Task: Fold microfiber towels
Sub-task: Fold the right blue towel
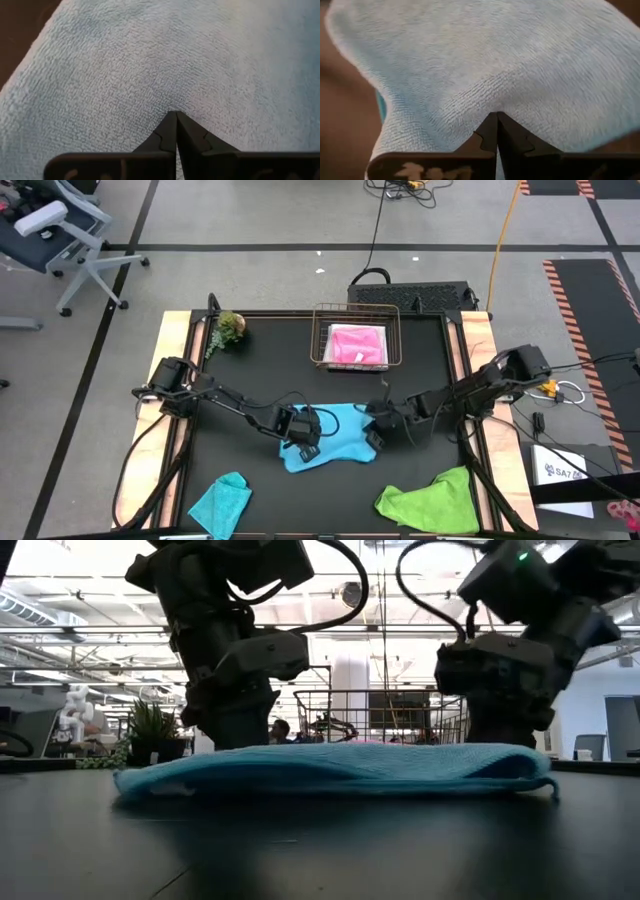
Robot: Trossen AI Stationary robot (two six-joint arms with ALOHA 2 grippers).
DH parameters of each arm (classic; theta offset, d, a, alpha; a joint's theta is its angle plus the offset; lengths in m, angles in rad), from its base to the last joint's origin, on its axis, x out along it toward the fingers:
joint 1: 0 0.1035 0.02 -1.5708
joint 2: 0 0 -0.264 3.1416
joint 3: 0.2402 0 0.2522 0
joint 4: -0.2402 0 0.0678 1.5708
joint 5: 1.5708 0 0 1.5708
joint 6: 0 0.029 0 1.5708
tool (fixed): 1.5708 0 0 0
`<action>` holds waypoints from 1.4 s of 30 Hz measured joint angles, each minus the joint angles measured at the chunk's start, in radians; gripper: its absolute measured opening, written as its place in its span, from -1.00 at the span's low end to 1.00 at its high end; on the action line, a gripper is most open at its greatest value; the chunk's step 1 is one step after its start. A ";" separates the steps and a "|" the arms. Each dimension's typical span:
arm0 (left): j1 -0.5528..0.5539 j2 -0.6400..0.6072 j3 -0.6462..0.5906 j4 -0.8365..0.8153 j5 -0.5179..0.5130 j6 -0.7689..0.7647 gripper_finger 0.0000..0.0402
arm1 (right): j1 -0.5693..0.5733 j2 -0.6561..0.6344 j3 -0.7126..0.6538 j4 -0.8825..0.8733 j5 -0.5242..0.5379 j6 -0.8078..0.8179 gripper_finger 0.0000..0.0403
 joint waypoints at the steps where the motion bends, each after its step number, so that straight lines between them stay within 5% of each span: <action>1: 0.000 0.000 0.000 0.000 0.002 -0.008 -0.95 | -0.019 -0.013 0.000 -0.029 -0.015 -0.022 -1.00; 11: 0.018 0.000 -0.002 0.013 -0.006 -0.034 -0.95 | -0.160 -0.134 -0.005 -0.149 -0.060 -0.146 -1.00; 21: 0.036 0.000 -0.002 0.020 -0.010 -0.027 -0.94 | -0.104 -0.336 -0.003 -0.241 -0.281 0.031 -1.00; 30: 0.036 0.001 -0.002 0.027 -0.010 -0.059 -0.96 | 0.046 -0.354 -0.003 -0.425 -0.260 0.276 -1.00; 35: 0.036 0.002 -0.002 0.034 -0.010 -0.061 -0.98 | 0.069 -0.311 -0.002 -0.386 -0.133 0.328 -1.00; 42: 0.036 0.002 -0.002 0.040 -0.010 -0.072 -0.98 | 0.067 -0.212 -0.002 -0.259 -0.124 0.359 -1.00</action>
